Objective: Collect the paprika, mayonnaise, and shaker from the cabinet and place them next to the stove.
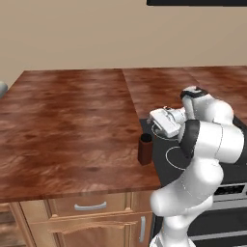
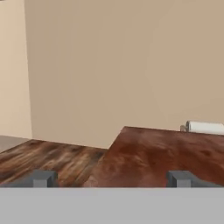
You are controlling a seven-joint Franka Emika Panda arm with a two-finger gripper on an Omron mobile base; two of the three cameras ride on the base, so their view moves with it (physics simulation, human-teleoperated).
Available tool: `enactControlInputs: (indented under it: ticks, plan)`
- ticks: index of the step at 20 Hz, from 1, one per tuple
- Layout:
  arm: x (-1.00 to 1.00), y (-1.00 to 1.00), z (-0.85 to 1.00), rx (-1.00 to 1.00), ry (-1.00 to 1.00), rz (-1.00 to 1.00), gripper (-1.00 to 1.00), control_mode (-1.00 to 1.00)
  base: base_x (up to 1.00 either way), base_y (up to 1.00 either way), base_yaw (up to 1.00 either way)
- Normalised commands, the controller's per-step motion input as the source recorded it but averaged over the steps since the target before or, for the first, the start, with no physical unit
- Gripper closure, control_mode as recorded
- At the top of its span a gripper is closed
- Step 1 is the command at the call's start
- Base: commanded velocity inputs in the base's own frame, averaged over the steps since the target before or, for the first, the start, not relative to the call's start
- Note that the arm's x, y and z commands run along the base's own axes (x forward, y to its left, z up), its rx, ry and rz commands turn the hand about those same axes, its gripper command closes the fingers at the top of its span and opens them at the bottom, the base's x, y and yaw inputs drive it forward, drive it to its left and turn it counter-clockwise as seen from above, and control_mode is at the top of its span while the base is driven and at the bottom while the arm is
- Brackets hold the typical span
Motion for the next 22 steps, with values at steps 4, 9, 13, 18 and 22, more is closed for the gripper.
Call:
enactControlInputs:
  ticks: [4,9,13,18,22]
  plan:
    - [-0.70,0.00,0.77,0.00,0.00,-0.07,-1.00,-1.00,0.00,0.00,0.00]
    - [-0.84,0.00,0.62,0.00,0.00,-0.11,-1.00,-1.00,0.00,0.00,0.00]
    - [-0.99,0.08,0.35,-0.01,0.00,-0.19,-1.00,-1.00,0.00,0.00,0.00]
    - [-1.00,0.00,0.33,-0.01,0.00,-0.21,-1.00,-1.00,0.00,0.00,0.00]
    - [-1.00,0.06,0.31,-0.05,0.00,-0.24,-1.00,-1.00,0.00,0.00,0.00]
